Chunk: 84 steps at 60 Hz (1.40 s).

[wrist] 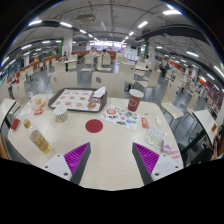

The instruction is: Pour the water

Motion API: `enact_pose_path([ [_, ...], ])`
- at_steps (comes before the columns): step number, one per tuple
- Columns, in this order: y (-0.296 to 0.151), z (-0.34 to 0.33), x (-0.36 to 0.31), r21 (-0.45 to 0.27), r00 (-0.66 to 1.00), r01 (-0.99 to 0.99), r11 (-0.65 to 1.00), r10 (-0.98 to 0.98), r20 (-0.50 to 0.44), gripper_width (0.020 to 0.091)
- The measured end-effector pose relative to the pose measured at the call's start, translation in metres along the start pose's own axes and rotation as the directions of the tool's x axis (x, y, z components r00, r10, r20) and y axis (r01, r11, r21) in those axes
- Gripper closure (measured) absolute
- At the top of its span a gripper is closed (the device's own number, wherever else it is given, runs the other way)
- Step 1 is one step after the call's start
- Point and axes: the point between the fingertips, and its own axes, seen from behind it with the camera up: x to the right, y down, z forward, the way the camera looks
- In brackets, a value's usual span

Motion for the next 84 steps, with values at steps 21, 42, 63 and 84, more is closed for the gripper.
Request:
enact_pose_path([
  [21, 0.064, -0.028, -0.041, -0.042, 0.997, -0.001, 0.999, -0.002, -0.082, 0.0249],
  [42, 0.08, -0.016, -0.235, 0.015, 0.994, -0.088, 0.996, 0.086, 0.066, 0.0246],
  [63, 0.023, 0.07, -0.293, 0.189, 0.989, -0.141, 0.972, 0.132, 0.062, 0.0384],
  [84, 0.016, 0.079, -0.295, 0.223, 0.998, -0.055, 0.973, 0.061, -0.021, 0.0719],
])
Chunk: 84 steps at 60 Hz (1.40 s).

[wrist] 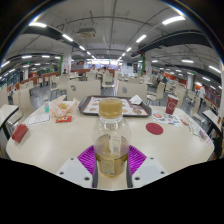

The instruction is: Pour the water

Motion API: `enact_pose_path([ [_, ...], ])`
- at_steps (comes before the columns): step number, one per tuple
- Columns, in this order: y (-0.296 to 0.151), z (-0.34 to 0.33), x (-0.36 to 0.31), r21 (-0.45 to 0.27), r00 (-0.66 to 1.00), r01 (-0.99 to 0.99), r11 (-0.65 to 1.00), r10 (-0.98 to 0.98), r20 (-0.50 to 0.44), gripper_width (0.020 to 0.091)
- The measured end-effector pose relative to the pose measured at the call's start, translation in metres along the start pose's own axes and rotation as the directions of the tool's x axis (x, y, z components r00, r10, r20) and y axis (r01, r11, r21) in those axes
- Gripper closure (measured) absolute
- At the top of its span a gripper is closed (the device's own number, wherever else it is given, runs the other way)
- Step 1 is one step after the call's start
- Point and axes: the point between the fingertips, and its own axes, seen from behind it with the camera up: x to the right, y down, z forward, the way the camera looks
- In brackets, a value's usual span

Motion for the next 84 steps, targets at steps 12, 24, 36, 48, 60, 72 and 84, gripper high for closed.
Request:
enact_pose_path([
  [12, -0.04, 0.0, -0.037, 0.02, 0.996, -0.028, 0.999, 0.027, 0.081, 0.0721],
  [24, -0.147, 0.018, -0.101, -0.003, 0.835, -0.463, 0.886, 0.438, 0.332, 0.0721],
  [36, -0.229, 0.068, -0.126, -0.388, 0.058, -0.888, 0.247, 0.897, 0.438, 0.0721],
  [48, -0.219, 0.124, -0.117, -0.545, -0.423, -0.804, -0.24, 0.873, 0.241, 0.0723],
  [60, -0.195, 0.139, -0.116, -0.564, -0.516, -0.746, -0.353, 0.843, 0.155, 0.0724],
  [72, -0.2, 0.134, -0.12, -0.561, -0.375, -0.798, -0.218, 0.909, 0.181, 0.0722],
  [84, -0.24, 0.104, -0.076, -0.34, 0.219, -0.865, 0.368, 0.888, 0.405, 0.072],
])
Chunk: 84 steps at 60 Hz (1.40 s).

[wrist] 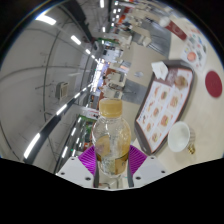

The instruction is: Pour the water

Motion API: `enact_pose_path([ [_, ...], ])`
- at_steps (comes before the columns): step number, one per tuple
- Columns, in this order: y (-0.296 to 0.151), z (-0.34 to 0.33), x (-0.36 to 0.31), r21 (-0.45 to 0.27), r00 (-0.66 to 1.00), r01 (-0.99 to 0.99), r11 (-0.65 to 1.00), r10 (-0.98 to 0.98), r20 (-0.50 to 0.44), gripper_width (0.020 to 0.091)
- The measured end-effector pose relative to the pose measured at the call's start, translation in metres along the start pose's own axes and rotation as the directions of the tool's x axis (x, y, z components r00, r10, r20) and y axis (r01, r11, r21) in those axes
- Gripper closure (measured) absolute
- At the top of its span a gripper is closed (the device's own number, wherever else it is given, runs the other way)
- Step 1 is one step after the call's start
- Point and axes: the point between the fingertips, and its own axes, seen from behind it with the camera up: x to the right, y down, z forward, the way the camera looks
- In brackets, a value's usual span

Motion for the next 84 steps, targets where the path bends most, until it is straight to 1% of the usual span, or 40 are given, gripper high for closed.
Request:
enact_pose_path([
  [3, -0.026, -0.016, -0.009, 0.037, 0.982, 0.185, 0.982, -0.184, -0.03, 0.072],
  [7, -0.059, -0.031, -0.017, 0.078, 0.912, 0.407, 0.91, -0.4, -0.088, 0.0721],
  [10, -0.09, -0.049, -0.018, 0.106, 0.84, 0.54, 0.835, -0.526, -0.136, 0.0722],
  [13, -0.112, -0.061, -0.018, 0.116, 0.756, 0.651, 0.75, -0.628, -0.186, 0.0723],
  [17, -0.145, -0.081, -0.004, 0.105, 0.627, 0.775, 0.624, -0.735, -0.259, 0.0724],
  [22, -0.181, -0.096, 0.032, 0.036, 0.468, 0.872, 0.488, -0.811, -0.351, 0.0723],
  [27, -0.198, -0.103, 0.08, -0.041, 0.347, 0.919, 0.393, -0.853, -0.39, 0.0722],
  [30, -0.206, -0.107, 0.101, -0.088, 0.303, 0.928, 0.363, -0.868, -0.393, 0.0722],
  [40, -0.205, -0.099, 0.178, -0.179, 0.275, 0.915, 0.363, -0.882, -0.383, 0.0722],
  [50, -0.203, -0.105, 0.228, -0.238, 0.257, 0.9, 0.364, -0.887, -0.384, 0.0723],
  [52, -0.201, -0.107, 0.237, -0.253, 0.257, 0.895, 0.368, -0.887, -0.383, 0.0714],
  [53, -0.201, -0.109, 0.238, -0.243, 0.259, 0.898, 0.367, -0.886, -0.384, 0.0719],
  [54, -0.202, -0.108, 0.235, -0.217, 0.268, 0.904, 0.369, -0.884, -0.384, 0.0719],
  [60, -0.203, -0.11, 0.237, -0.217, 0.28, 0.898, 0.383, -0.877, -0.391, 0.0708],
  [64, -0.203, -0.111, 0.237, -0.218, 0.3, 0.887, 0.406, -0.868, -0.395, 0.0643],
  [67, -0.203, -0.11, 0.24, -0.232, 0.31, 0.877, 0.421, -0.864, -0.396, 0.0588],
  [68, -0.202, -0.111, 0.241, -0.241, 0.313, 0.871, 0.427, -0.863, -0.397, 0.0546],
  [70, -0.199, -0.113, 0.243, -0.261, 0.319, 0.86, 0.438, -0.862, -0.395, 0.0398],
  [71, -0.198, -0.115, 0.242, -0.27, 0.321, 0.855, 0.442, -0.862, -0.393, 0.0303],
  [72, -0.196, -0.117, 0.241, -0.278, 0.321, 0.852, 0.444, -0.862, -0.393, 0.0235],
  [74, -0.195, -0.123, 0.238, -0.29, 0.319, 0.846, 0.448, -0.86, -0.399, 0.0289],
  [75, -0.196, -0.126, 0.237, -0.293, 0.317, 0.843, 0.45, -0.858, -0.405, 0.029],
  [77, -0.195, -0.135, 0.231, -0.298, 0.313, 0.84, 0.453, -0.854, -0.416, 0.0268],
  [78, -0.194, -0.14, 0.228, -0.301, 0.31, 0.839, 0.454, -0.853, -0.42, 0.0245],
  [84, -0.186, -0.175, 0.204, -0.33, 0.305, 0.819, 0.469, -0.844, -0.442, 0.0252],
])
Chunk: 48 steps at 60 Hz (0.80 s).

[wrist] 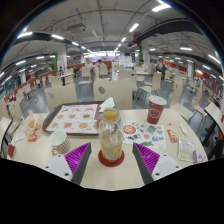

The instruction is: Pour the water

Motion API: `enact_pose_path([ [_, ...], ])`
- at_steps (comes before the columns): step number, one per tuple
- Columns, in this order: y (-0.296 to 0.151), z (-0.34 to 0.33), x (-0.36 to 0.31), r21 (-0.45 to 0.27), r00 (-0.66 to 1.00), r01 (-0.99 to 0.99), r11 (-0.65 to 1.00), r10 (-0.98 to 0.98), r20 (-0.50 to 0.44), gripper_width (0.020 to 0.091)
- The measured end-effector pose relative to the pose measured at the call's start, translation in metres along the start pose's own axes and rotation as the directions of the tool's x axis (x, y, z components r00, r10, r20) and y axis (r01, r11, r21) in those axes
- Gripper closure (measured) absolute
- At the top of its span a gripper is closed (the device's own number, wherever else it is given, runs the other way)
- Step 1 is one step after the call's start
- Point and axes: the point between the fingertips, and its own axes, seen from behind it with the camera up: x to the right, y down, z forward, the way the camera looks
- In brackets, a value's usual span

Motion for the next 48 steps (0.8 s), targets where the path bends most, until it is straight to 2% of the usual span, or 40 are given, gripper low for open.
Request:
enact_pose_path([
  [10, -0.002, -0.086, -0.009, -0.055, 1.0, -0.016, 0.998, 0.015, -0.023, 0.0256],
  [23, -0.003, -0.176, -0.017, -0.064, 0.998, 0.008, 0.998, -0.012, -0.058, 0.0258],
  [42, -0.007, -0.221, -0.017, -0.044, 0.996, 0.008, 0.999, -0.012, -0.084, 0.0255],
  [48, -0.006, -0.225, -0.025, -0.052, 0.997, 0.034, 0.998, -0.037, -0.067, 0.0256],
])
